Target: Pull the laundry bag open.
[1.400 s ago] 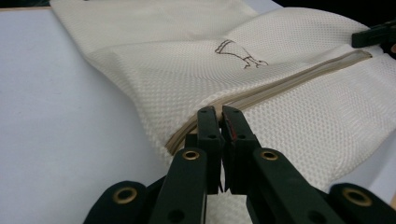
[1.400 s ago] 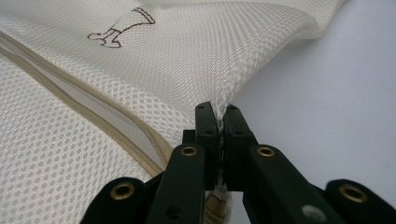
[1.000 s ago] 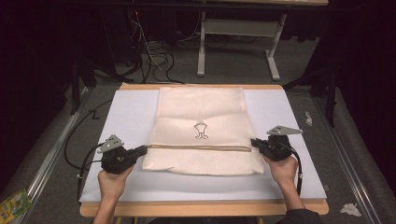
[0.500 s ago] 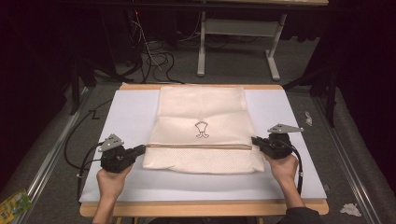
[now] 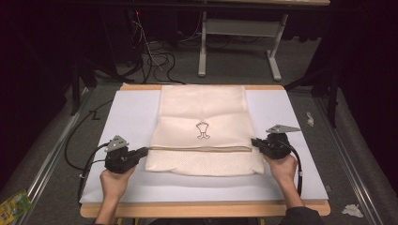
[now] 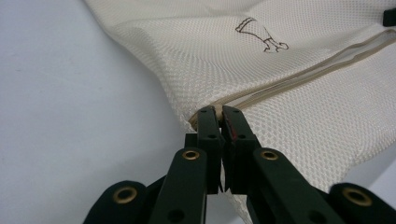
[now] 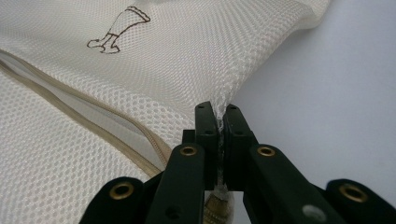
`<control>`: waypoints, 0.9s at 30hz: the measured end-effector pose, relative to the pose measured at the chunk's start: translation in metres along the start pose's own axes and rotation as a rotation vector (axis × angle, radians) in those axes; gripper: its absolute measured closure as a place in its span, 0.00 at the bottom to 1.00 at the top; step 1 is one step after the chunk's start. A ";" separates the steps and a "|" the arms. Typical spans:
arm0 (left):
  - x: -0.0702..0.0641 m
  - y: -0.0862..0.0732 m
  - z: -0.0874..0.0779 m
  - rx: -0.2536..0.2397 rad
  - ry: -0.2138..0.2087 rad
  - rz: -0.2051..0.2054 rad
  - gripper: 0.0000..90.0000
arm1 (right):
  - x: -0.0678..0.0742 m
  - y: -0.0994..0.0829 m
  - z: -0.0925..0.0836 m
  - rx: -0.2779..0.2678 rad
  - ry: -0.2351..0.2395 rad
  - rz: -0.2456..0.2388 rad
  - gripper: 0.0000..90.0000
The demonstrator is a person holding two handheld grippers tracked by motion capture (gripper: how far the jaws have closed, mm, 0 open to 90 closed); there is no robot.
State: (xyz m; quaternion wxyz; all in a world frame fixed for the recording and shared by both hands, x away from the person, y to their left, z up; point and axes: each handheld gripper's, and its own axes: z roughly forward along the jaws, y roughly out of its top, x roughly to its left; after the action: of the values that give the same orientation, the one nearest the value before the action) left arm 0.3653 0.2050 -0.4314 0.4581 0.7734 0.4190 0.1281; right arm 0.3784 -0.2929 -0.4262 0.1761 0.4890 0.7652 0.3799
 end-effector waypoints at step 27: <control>-0.002 -0.006 0.008 0.048 0.023 0.018 0.97 | 0.000 -0.011 0.010 0.041 -0.011 -0.012 0.95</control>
State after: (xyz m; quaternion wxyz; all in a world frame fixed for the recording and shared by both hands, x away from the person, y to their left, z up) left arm 0.3657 0.1993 -0.4401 0.4333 0.7864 0.4204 0.1308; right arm 0.3784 -0.2911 -0.4408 0.1725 0.4900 0.7747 0.3605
